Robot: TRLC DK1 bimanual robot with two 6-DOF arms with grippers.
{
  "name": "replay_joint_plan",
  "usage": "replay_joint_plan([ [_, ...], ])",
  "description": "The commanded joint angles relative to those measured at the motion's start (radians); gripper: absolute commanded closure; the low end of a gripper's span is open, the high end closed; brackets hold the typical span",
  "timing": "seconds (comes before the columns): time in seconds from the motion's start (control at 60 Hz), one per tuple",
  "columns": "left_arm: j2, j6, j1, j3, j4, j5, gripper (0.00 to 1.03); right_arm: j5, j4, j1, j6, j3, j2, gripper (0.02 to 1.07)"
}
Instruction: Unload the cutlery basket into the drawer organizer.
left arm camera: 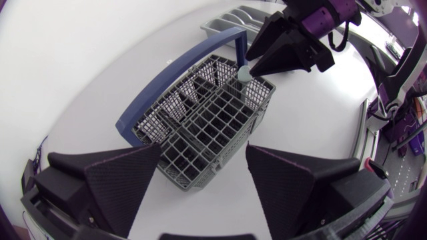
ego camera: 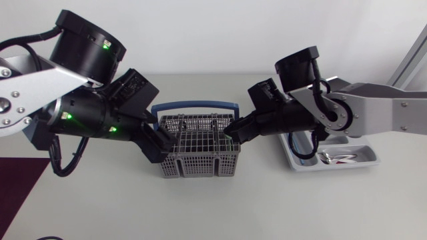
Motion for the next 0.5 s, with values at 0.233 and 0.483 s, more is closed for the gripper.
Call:
replay_joint_plan([
  [0.233, -0.016, 0.013, 0.009, -0.037, 0.011, 0.0, 0.06, 0.049, 0.025, 0.032, 0.06, -0.013, 0.054, 0.64],
  [0.483, -0.015, 0.01, 0.006, -0.04, 0.017, 0.0, 0.06, 0.089, 0.049, 0.045, 0.06, -0.013, 0.072, 0.76],
])
